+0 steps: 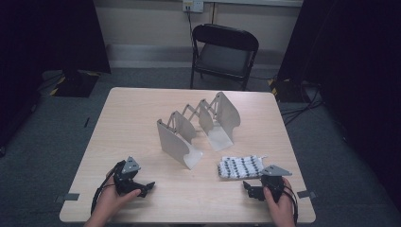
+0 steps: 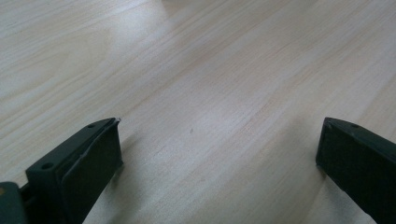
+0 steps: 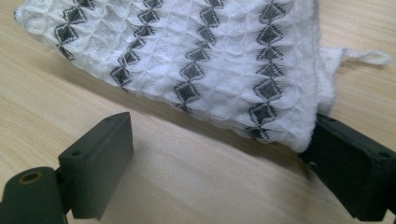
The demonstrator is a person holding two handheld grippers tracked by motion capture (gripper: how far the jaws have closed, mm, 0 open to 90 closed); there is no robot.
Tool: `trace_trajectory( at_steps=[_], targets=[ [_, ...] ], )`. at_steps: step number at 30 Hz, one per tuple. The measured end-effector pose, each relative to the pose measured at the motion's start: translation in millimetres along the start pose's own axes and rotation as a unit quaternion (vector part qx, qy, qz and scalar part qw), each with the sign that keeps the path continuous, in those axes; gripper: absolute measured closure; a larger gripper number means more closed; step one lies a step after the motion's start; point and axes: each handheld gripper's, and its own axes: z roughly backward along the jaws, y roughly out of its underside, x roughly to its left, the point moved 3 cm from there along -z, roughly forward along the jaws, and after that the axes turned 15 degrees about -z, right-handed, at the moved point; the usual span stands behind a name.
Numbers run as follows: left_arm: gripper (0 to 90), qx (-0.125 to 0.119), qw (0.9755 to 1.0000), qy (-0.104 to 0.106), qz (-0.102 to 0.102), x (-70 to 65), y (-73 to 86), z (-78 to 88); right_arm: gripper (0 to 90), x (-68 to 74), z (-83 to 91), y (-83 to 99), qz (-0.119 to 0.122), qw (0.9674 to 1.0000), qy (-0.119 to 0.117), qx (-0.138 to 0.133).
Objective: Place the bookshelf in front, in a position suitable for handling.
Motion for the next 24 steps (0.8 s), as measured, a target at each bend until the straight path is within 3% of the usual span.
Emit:
trace_trajectory(
  at_steps=[11, 16, 24],
  targets=[
    [0.0, 0.0, 1.0, 0.0, 0.0, 0.1, -0.1, -0.1, 10.0, -0.7, 0.1, -0.2, 0.003, 1.0, -0.003, 0.0],
    [0.0, 0.0, 1.0, 0.002, 0.001, 0.2, -0.2, -0.4, 13.7, -0.8, 3.9, -2.3, 0.008, 0.9998, -0.008, 0.016],
    [0.0, 0.003, 1.0, 0.003, -0.003, 1.0, -0.2, -0.3, 19.3, -4.4, 17.1, -18.9, 0.029, 0.9994, -0.017, -0.003]
  ],
)
